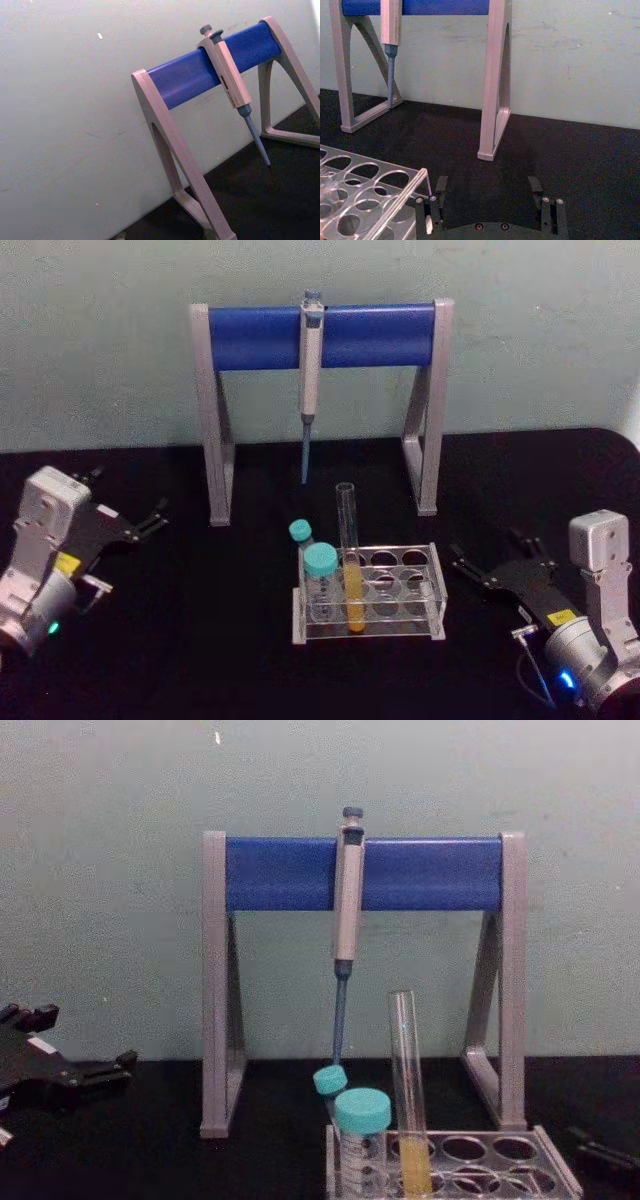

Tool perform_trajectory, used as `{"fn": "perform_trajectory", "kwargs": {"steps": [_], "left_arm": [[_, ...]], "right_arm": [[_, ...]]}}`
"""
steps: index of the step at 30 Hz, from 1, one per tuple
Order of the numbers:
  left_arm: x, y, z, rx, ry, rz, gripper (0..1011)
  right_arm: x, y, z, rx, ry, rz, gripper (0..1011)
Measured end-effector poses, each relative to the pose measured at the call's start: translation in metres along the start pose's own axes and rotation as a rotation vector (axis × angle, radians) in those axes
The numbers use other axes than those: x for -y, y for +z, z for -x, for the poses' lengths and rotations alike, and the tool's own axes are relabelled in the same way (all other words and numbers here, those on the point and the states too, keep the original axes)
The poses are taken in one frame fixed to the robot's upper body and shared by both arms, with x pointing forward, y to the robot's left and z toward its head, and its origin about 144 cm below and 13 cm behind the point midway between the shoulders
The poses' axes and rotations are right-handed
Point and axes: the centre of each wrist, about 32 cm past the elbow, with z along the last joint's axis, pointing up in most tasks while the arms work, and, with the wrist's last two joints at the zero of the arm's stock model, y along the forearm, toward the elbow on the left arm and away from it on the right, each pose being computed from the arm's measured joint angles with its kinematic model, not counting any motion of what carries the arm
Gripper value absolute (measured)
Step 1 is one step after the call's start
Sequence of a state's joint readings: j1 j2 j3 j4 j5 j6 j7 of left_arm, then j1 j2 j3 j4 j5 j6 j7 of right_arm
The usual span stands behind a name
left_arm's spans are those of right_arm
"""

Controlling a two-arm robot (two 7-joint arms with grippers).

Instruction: Pick up the test tube from the test tube rack, shake it, then place it back into the test tube rack.

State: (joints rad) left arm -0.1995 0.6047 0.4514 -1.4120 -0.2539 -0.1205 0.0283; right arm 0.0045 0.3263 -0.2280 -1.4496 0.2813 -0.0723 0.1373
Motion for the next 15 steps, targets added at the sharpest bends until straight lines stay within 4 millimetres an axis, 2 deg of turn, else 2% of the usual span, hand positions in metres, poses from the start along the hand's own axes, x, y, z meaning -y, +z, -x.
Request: {"fn": "perform_trajectory", "kwargs": {"steps": [15], "left_arm": [[0.0, 0.0, 0.0, 0.0, 0.0, 0.0, 1001]], "right_arm": [[0.0, 0.0, 0.0, 0.0, 0.0, 0.0, 1000]]}}
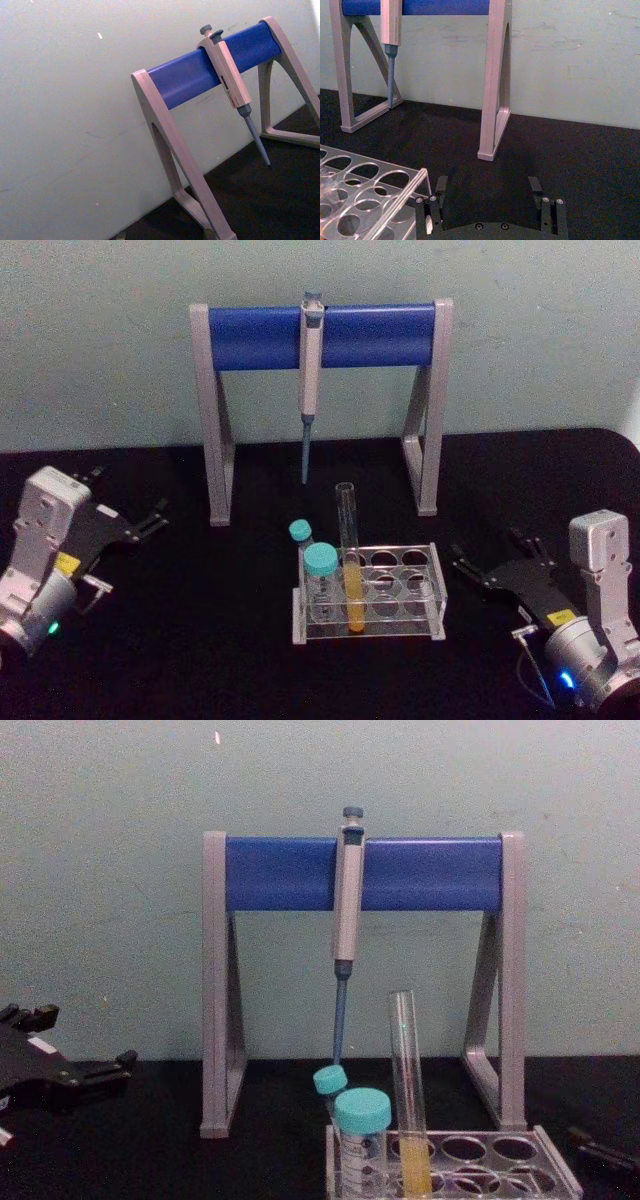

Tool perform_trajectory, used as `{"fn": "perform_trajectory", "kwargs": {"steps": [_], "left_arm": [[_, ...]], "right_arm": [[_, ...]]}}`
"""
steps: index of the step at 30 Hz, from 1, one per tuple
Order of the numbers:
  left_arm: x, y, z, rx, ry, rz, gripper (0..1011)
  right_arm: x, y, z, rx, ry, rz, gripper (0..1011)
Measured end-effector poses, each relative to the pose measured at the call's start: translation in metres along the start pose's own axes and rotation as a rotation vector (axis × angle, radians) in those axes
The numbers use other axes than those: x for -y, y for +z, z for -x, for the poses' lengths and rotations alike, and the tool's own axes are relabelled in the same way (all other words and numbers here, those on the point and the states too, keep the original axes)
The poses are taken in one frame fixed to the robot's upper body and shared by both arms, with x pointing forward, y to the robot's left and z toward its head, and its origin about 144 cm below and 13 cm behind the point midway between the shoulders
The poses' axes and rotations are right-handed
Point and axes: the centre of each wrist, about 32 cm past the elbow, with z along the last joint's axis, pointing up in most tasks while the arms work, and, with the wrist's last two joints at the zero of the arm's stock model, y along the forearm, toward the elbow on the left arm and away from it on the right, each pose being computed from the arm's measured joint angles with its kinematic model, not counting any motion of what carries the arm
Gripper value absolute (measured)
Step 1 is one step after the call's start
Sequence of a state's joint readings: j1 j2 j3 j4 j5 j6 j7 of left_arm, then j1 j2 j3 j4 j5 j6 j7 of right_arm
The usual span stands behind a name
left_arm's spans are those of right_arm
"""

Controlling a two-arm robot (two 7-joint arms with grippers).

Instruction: Pick up the test tube from the test tube rack, shake it, then place it back into the test tube rack.

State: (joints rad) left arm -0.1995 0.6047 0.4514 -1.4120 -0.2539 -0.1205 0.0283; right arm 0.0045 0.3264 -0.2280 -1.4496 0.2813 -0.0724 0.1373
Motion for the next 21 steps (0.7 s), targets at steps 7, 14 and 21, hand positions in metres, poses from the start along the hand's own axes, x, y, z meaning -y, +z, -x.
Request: {"fn": "perform_trajectory", "kwargs": {"steps": [7, 14, 21], "left_arm": [[0.0, 0.0, 0.0, 0.0, 0.0, 0.0, 1001], [0.0, 0.0, 0.0, 0.0, 0.0, 0.0, 1001], [0.0, 0.0, 0.0, 0.0, 0.0, 0.0, 1001]], "right_arm": [[0.0, 0.0, 0.0, 0.0, 0.0, 0.0, 1000], [0.0, 0.0, 0.0, 0.0, 0.0, 0.0, 1000], [0.0, 0.0, 0.0, 0.0, 0.0, 0.0, 1000]]}}
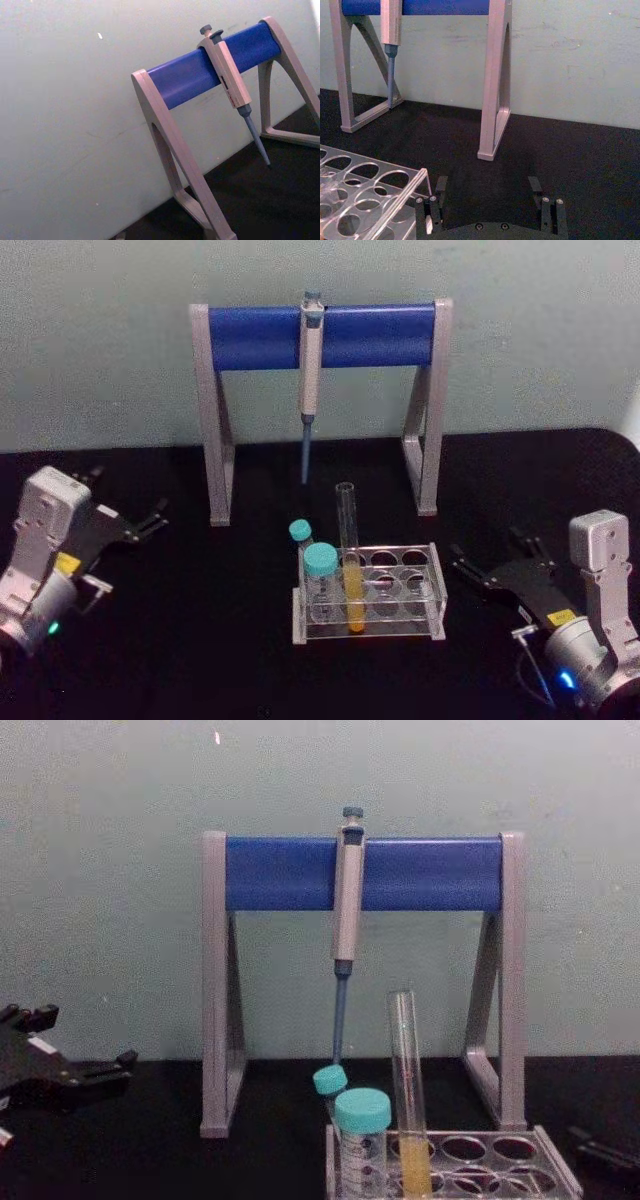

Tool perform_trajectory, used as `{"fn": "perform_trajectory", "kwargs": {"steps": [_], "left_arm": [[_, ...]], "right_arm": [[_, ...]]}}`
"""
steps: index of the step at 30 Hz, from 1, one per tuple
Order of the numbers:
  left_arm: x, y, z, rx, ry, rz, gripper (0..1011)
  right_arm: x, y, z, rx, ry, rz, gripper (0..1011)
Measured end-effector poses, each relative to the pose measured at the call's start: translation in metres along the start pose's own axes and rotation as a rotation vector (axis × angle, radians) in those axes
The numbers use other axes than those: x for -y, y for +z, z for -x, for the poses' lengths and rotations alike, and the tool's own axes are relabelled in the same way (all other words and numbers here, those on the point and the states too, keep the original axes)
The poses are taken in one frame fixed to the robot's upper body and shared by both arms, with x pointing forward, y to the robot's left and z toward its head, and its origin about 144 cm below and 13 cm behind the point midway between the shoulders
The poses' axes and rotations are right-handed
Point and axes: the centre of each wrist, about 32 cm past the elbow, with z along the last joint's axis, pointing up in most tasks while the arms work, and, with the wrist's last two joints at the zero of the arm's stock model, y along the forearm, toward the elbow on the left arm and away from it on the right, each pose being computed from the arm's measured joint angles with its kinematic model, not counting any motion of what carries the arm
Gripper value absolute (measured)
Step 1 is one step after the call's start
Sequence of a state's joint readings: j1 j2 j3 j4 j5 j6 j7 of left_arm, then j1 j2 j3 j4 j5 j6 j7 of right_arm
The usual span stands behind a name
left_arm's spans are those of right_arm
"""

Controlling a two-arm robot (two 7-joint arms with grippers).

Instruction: Pick up the test tube from the test tube rack, shake it, then place it back into the test tube rack.

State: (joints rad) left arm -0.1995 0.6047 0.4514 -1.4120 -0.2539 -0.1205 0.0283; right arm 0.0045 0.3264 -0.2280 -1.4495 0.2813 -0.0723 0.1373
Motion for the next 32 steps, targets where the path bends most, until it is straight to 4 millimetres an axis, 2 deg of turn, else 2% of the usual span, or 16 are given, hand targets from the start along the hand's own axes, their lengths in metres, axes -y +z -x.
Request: {"fn": "perform_trajectory", "kwargs": {"steps": [32], "left_arm": [[0.0, 0.0, 0.0, 0.0, 0.0, 0.0, 1001]], "right_arm": [[0.0, 0.0, 0.0, 0.0, 0.0, 0.0, 1000]]}}
